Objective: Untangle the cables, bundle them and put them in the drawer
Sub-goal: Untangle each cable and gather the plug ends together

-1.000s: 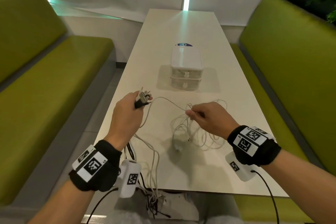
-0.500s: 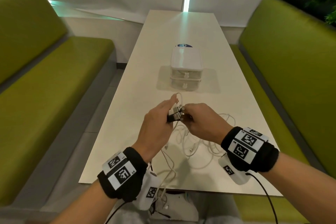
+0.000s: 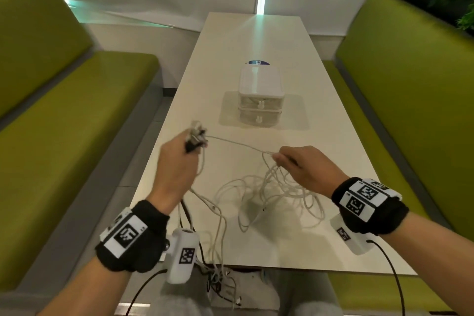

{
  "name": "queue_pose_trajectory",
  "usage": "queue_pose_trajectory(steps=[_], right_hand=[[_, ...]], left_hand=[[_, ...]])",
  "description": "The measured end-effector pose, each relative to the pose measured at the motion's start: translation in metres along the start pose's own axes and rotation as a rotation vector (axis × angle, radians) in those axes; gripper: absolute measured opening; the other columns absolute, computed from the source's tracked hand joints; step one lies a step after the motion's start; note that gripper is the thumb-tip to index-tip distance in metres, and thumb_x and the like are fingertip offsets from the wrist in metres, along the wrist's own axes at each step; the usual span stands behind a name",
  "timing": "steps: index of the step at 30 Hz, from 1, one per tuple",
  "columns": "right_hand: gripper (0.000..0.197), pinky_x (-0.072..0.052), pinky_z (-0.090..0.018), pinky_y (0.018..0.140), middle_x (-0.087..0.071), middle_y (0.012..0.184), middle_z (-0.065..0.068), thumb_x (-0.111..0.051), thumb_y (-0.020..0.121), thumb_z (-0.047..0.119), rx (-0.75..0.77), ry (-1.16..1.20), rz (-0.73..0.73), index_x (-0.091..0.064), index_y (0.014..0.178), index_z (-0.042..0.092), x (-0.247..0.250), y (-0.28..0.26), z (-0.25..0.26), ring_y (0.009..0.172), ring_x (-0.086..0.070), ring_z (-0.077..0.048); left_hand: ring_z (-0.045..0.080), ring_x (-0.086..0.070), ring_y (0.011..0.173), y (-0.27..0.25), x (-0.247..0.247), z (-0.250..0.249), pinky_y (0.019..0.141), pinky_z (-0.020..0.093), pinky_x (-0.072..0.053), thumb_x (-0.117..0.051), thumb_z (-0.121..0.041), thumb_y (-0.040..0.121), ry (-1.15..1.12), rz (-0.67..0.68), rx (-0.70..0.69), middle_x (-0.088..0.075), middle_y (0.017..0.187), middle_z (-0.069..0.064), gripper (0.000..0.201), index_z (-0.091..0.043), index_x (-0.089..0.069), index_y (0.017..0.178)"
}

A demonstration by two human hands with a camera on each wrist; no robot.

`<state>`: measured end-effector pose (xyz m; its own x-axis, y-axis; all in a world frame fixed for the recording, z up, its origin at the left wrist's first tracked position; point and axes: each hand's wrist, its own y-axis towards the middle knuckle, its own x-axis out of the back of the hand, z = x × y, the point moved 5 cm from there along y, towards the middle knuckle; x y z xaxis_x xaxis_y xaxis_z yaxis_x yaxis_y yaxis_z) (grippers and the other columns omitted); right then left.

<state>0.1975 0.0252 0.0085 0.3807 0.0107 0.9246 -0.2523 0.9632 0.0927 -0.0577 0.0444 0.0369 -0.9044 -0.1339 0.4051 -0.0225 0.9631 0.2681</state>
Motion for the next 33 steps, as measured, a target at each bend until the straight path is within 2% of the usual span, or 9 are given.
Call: queue_pose_trajectory(steps=[3, 6, 11, 14, 17, 20, 23, 27, 33], right_hand=[[0.031, -0.032, -0.017, 0.052, -0.05, 0.059, 0.018, -0.042, 0.102, 0.034, -0.067, 0.063, -0.022, -0.055, 0.084, 0.012, 0.004, 0.0, -0.012, 0.054, -0.05, 0.0], [0.027, -0.031, -0.014, 0.052, -0.051, 0.062, 0.02, -0.041, 0.103, 0.03, -0.139, 0.082, -0.066, -0.057, 0.087, 0.014, 0.009, 0.003, -0.019, 0.053, -0.046, 0.004], [0.033, -0.039, -0.032, 0.055, -0.046, 0.057, 0.003, -0.042, 0.101, 0.036, -0.213, -0.131, -0.181, -0.062, 0.09, 0.012, 0.018, 0.006, -0.011, 0.057, -0.047, -0.026], [0.032, -0.042, -0.032, 0.057, -0.053, 0.063, -0.002, -0.041, 0.101, 0.037, -0.235, -0.189, -0.22, -0.065, 0.097, 0.016, 0.026, 0.006, 0.001, 0.061, -0.05, -0.028], [0.028, -0.048, -0.036, 0.057, -0.063, 0.063, -0.001, -0.045, 0.1, 0.035, -0.014, -0.078, -0.233, -0.067, 0.1, 0.018, 0.027, 0.004, 0.029, 0.059, -0.057, -0.026], [0.023, -0.044, -0.031, 0.054, -0.061, 0.062, 0.007, -0.047, 0.1, 0.035, 0.142, 0.025, -0.192, -0.065, 0.095, 0.021, 0.023, 0.003, 0.053, 0.055, -0.054, -0.016], [0.016, -0.028, -0.018, 0.047, -0.049, 0.055, 0.012, -0.051, 0.098, 0.029, 0.171, 0.086, -0.21, -0.057, 0.084, 0.024, 0.02, 0.004, 0.06, 0.046, -0.041, -0.006], [0.022, -0.027, -0.029, 0.049, -0.047, 0.054, 0.006, -0.05, 0.098, 0.027, 0.118, 0.061, -0.108, -0.044, 0.077, 0.025, 0.009, 0.002, 0.053, 0.048, -0.041, -0.016], [0.031, -0.039, -0.02, 0.054, -0.058, 0.056, 0.009, -0.046, 0.1, 0.036, 0.079, 0.266, 0.004, -0.058, 0.078, 0.018, 0.007, 0.0, 0.041, 0.056, -0.054, -0.009]], left_hand=[[0.01, -0.056, 0.089, 0.009, 0.021, 0.012, 0.071, 0.013, -0.038, -0.046, 0.001, 0.094, -0.045, -0.116, 0.133, -0.064, 0.087, -0.005, 0.035, -0.022, -0.057, 0.07], [0.015, -0.058, 0.095, 0.015, 0.02, 0.024, 0.068, 0.021, -0.039, -0.045, -0.002, 0.095, 0.069, -0.037, 0.135, -0.068, 0.099, 0.0, 0.031, -0.016, -0.061, 0.073], [0.028, -0.067, 0.071, 0.012, 0.014, 0.02, 0.071, 0.045, -0.056, -0.045, 0.004, 0.091, 0.118, -0.106, 0.046, -0.063, 0.098, -0.006, 0.025, -0.004, -0.066, 0.099], [0.024, -0.066, 0.085, 0.002, 0.008, 0.003, 0.076, 0.024, -0.054, -0.042, 0.014, 0.087, -0.088, -0.13, -0.035, -0.066, 0.105, -0.02, 0.038, -0.003, -0.066, 0.11], [0.017, -0.066, 0.091, -0.009, -0.006, -0.017, 0.076, 0.018, -0.053, -0.04, 0.022, 0.087, -0.252, 0.006, -0.159, -0.069, 0.107, -0.008, 0.041, 0.003, -0.064, 0.115], [0.003, -0.064, 0.075, -0.017, -0.03, -0.027, 0.063, 0.018, -0.051, -0.042, 0.028, 0.077, -0.225, 0.227, -0.216, -0.068, 0.112, -0.002, 0.062, -0.009, -0.063, 0.122], [-0.001, -0.061, 0.066, -0.022, -0.05, -0.033, 0.059, 0.017, -0.047, -0.047, 0.018, 0.079, -0.074, 0.365, -0.285, -0.067, 0.098, -0.006, 0.05, -0.014, -0.068, 0.111], [0.015, -0.053, 0.059, -0.02, -0.056, -0.026, 0.058, 0.032, -0.041, -0.053, 0.0, 0.084, 0.289, 0.384, -0.325, -0.061, 0.066, -0.005, 0.029, -0.026, -0.053, 0.07], [0.017, -0.062, 0.064, -0.016, -0.031, -0.026, 0.06, 0.039, -0.053, -0.056, 0.005, 0.088, 0.206, 0.098, -0.391, -0.065, 0.069, -0.002, 0.015, -0.008, -0.062, 0.081]])
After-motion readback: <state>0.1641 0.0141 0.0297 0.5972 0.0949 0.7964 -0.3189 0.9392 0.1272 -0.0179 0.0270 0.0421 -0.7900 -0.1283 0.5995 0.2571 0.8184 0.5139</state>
